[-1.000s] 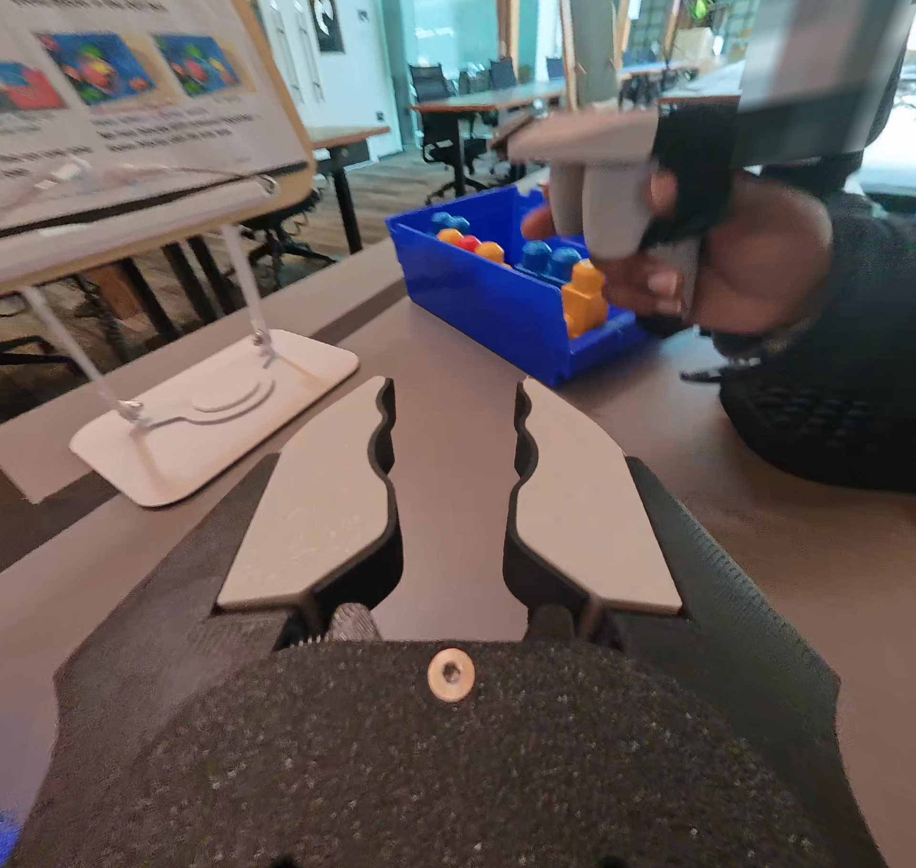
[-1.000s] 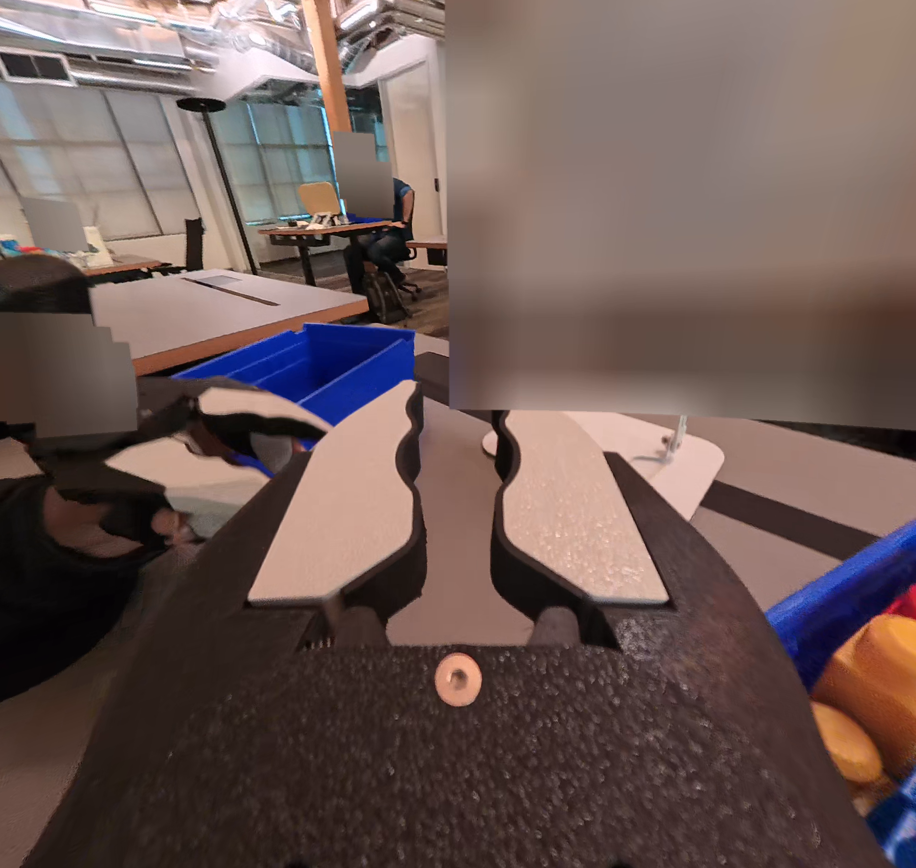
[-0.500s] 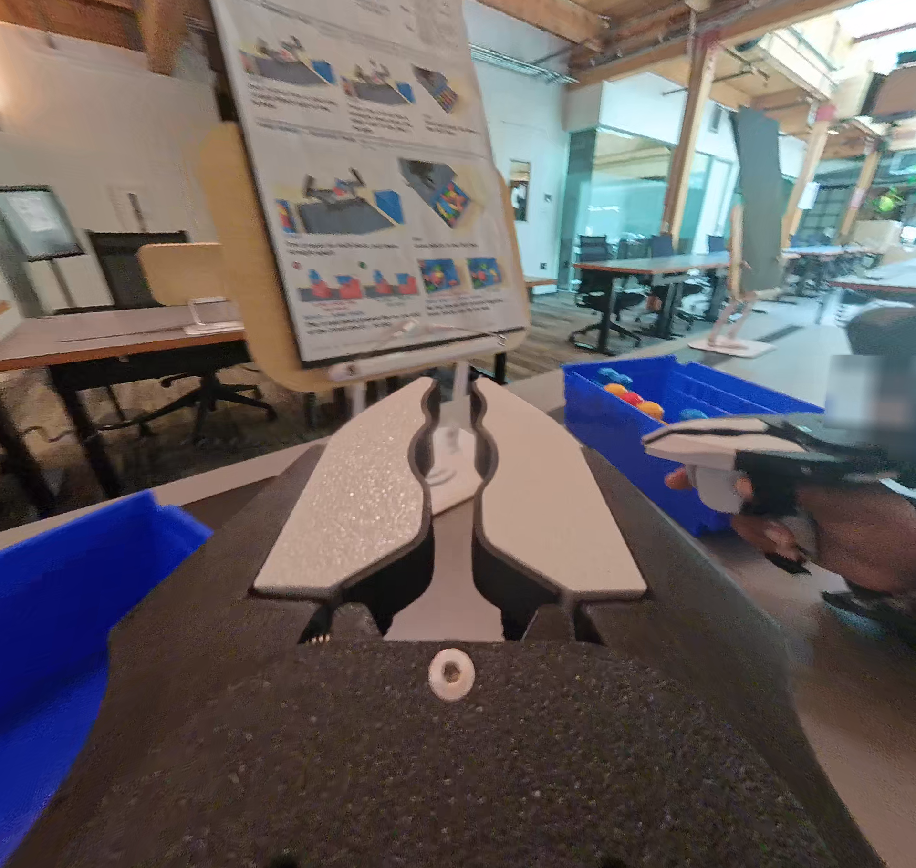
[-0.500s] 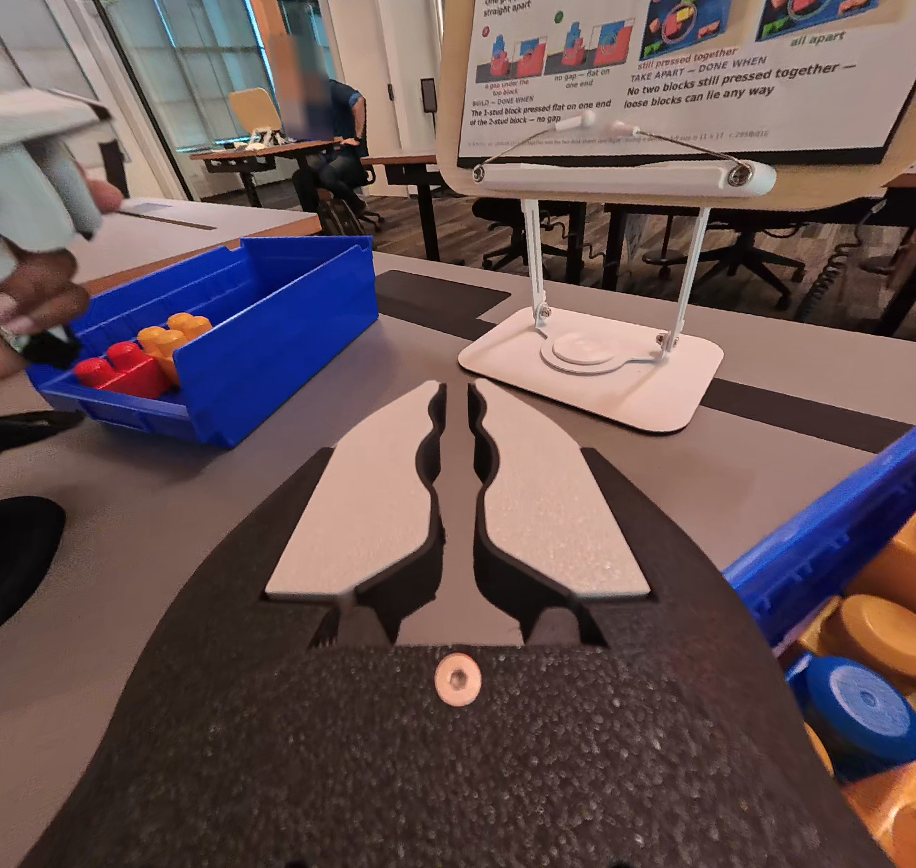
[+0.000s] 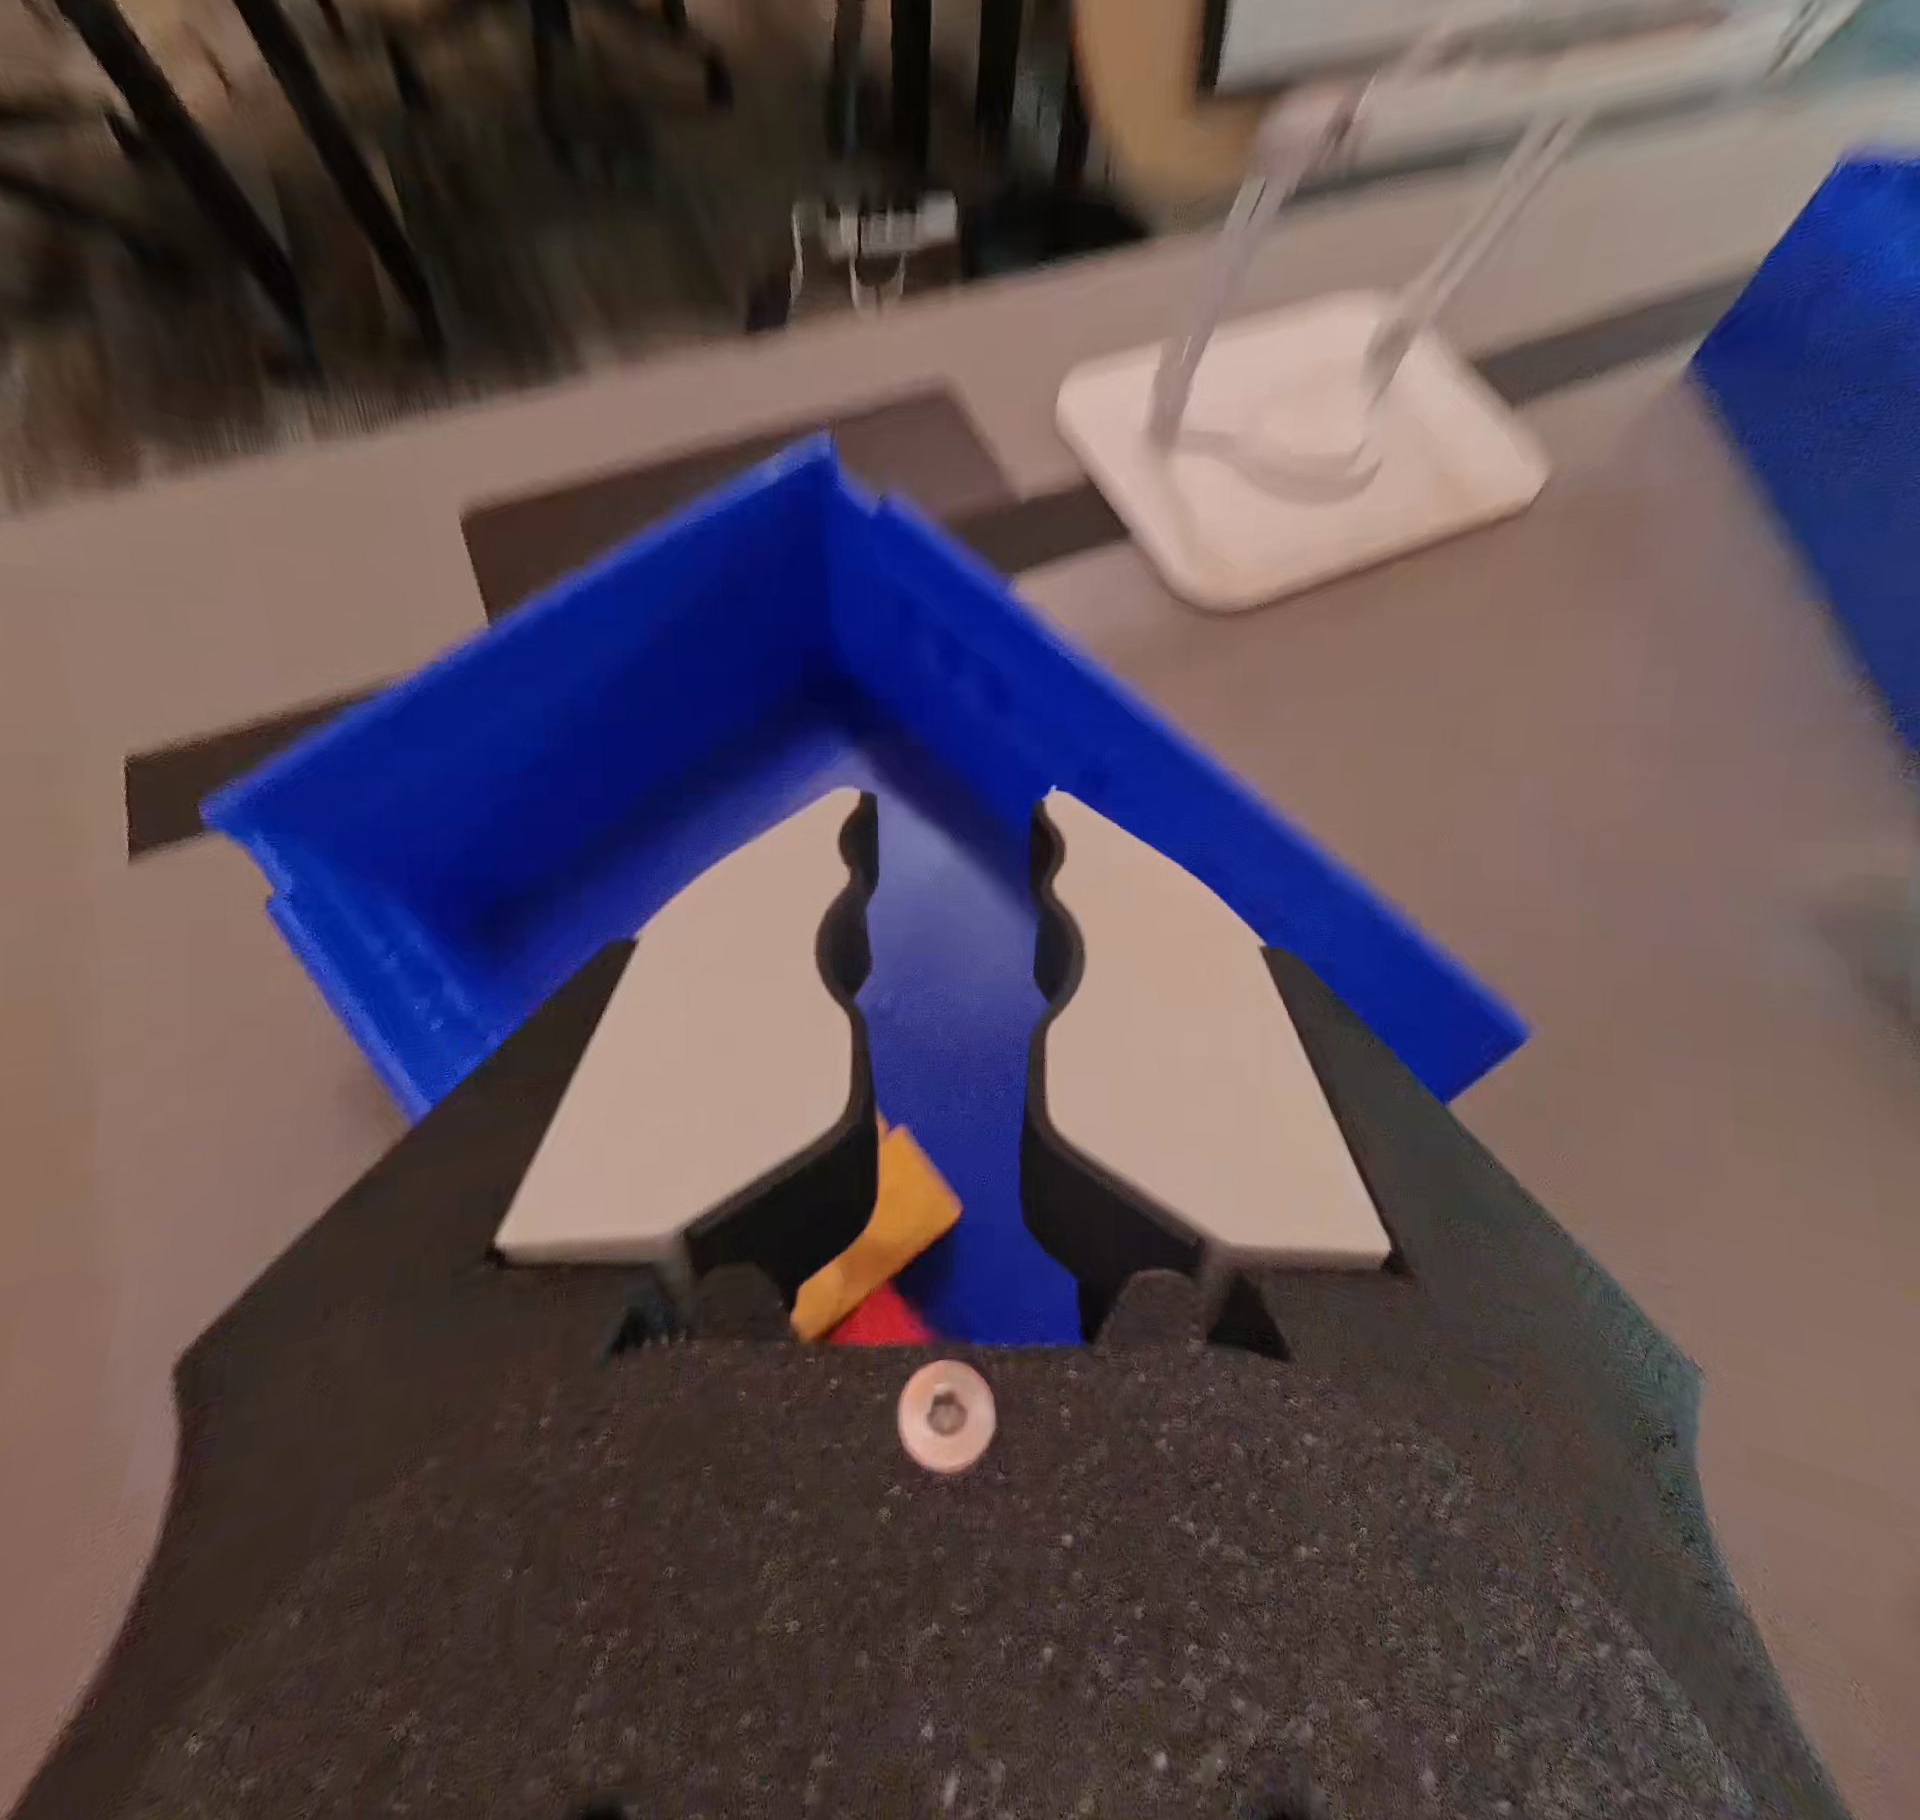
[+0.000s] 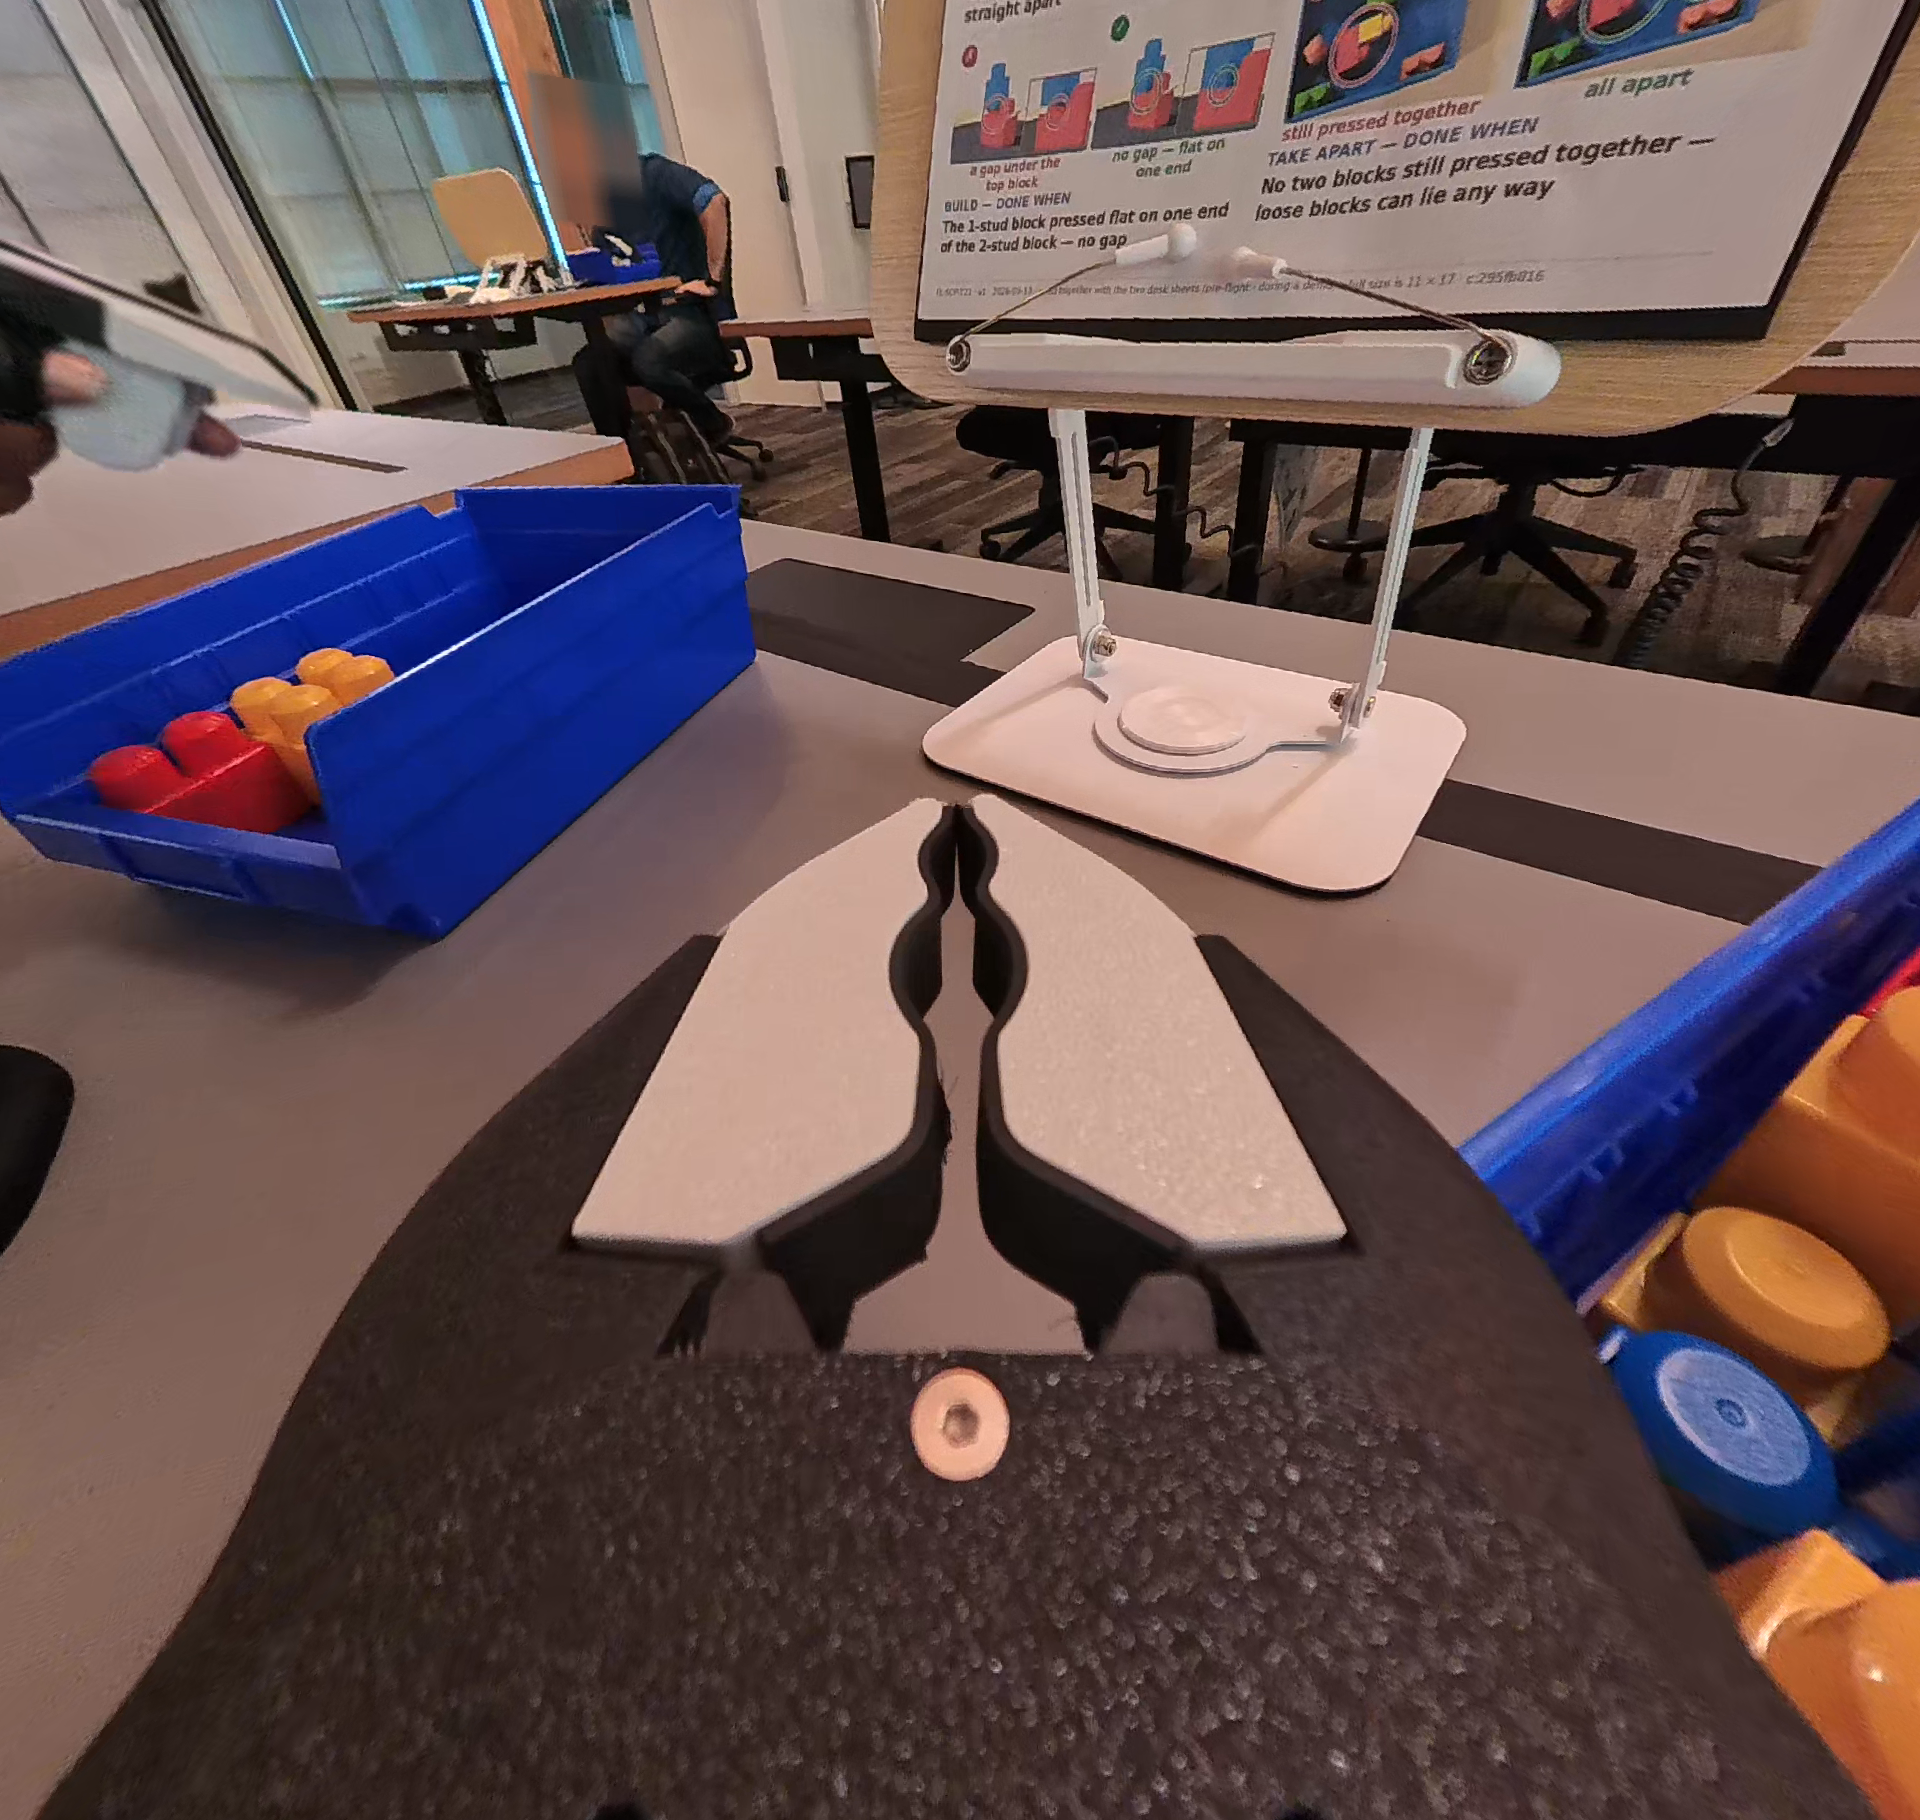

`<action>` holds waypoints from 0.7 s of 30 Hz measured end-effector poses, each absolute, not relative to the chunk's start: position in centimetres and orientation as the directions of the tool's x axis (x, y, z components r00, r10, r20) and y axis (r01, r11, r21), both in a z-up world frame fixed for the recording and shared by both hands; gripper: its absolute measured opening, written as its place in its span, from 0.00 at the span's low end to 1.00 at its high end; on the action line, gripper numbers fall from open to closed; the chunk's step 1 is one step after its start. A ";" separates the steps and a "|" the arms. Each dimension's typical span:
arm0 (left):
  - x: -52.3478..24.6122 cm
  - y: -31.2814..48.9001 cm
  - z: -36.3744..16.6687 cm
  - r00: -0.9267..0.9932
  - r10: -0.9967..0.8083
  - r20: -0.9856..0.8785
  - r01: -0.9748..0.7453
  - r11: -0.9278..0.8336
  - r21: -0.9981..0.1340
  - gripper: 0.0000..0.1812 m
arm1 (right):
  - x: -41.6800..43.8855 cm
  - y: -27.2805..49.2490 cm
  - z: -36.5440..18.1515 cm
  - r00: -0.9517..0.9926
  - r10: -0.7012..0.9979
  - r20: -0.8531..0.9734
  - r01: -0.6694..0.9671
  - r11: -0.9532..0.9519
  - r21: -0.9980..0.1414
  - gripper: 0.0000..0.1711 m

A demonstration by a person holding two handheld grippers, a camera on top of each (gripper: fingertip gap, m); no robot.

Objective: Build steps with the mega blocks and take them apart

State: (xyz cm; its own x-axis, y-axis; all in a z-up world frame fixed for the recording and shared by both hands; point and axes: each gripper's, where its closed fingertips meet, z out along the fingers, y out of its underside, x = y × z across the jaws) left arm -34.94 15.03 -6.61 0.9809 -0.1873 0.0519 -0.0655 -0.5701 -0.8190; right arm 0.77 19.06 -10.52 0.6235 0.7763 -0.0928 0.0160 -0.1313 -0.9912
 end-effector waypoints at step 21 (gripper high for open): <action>-39.3 11.2 -19.7 0.962 -0.260 -0.082 -0.268 -0.955 -0.126 0.20 | 0.5 18.7 -10.9 0.590 0.799 -0.115 0.019 -0.157 -0.987 0.00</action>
State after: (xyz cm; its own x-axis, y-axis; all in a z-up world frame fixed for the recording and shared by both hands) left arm -39.34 11.23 -19.70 0.9622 -0.2595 -0.0823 -0.2684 -0.9550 -0.1265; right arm 0.52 18.70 -10.86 0.5897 0.7994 -0.1151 0.0194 -0.1566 -0.9875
